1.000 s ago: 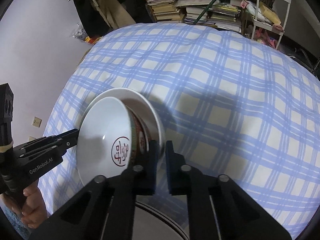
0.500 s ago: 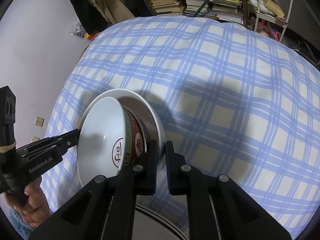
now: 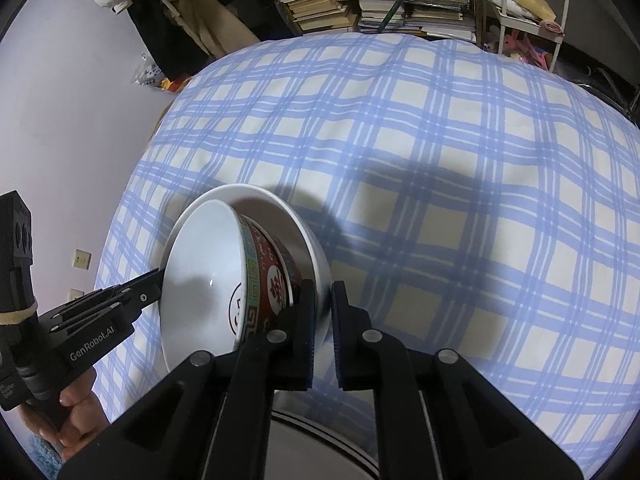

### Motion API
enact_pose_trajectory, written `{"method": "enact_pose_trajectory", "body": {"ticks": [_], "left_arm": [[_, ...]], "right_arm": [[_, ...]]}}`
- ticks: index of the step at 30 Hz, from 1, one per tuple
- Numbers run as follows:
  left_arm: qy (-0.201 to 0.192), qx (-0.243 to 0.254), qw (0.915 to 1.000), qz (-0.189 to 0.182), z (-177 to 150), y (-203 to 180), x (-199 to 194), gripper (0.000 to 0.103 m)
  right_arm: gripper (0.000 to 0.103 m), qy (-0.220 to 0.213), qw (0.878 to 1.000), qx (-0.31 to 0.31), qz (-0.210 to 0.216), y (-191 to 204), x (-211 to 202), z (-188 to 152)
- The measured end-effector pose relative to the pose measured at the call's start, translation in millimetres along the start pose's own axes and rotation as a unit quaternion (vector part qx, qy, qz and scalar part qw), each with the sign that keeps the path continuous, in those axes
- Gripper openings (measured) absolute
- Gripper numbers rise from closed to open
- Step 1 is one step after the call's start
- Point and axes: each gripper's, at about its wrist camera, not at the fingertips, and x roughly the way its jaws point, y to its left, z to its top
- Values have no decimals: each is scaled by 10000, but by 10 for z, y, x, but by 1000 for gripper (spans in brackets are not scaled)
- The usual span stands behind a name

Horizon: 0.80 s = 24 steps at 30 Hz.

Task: Organize plates and bowls
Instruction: 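Lift the bowl stack with both tools and carry it over the cherry plates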

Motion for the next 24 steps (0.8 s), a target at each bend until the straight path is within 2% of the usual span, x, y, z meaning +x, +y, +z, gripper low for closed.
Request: {"method": "enact_pose_trajectory", "body": {"ticks": [3,11,14,21,24], "left_arm": [[2,11,10000,-19,-5,-24,-1,2],[7,-128,9999,-25,12,0,-7,2],[14,-189,9998,87,20,-26,-4,2],[-59,-361,9993,20,10,7,-23,1],[-105,-272,9995,81,-8,-21,-47,1]], "right_arm": [[11,-7,10000,21,-4,-3,-1,4],[11,-53,9999,145,24,5,-7,-7],[11,-114,9995,300,27,-14,-11,-3],[11,-282,9991,326,-2,-4,-43,-16],[11,-355,9990,255,16,1,-52,-22]]}}
